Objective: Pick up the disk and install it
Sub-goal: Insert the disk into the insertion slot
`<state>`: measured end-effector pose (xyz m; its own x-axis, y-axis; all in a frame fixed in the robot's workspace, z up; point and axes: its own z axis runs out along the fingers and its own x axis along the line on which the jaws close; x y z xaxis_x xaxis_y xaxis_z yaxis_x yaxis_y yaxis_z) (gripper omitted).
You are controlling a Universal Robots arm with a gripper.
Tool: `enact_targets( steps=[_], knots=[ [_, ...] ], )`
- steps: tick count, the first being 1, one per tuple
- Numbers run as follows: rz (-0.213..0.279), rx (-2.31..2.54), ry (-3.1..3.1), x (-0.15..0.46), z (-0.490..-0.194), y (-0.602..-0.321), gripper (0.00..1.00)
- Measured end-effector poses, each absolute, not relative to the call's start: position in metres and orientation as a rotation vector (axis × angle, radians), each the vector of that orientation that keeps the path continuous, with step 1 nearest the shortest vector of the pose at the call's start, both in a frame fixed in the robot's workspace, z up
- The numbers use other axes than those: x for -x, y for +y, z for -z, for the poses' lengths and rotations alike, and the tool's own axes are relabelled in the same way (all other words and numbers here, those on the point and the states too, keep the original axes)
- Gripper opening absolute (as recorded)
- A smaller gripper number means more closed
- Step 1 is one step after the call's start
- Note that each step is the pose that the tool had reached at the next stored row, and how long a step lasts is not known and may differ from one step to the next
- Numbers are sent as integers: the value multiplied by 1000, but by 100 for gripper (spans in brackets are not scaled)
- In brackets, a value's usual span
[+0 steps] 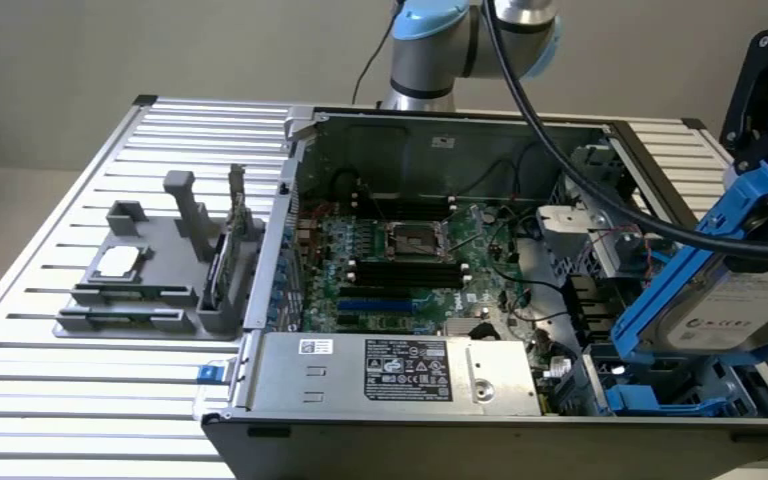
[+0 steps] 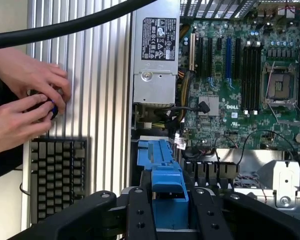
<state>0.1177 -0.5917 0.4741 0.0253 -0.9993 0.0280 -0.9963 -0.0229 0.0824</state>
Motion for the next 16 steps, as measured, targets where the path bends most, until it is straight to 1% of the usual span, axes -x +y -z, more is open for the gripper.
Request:
enact_targets(
  steps=[16],
  knots=[
    [46,-2203,-2140,-121,-449,-591,33]
  ],
)
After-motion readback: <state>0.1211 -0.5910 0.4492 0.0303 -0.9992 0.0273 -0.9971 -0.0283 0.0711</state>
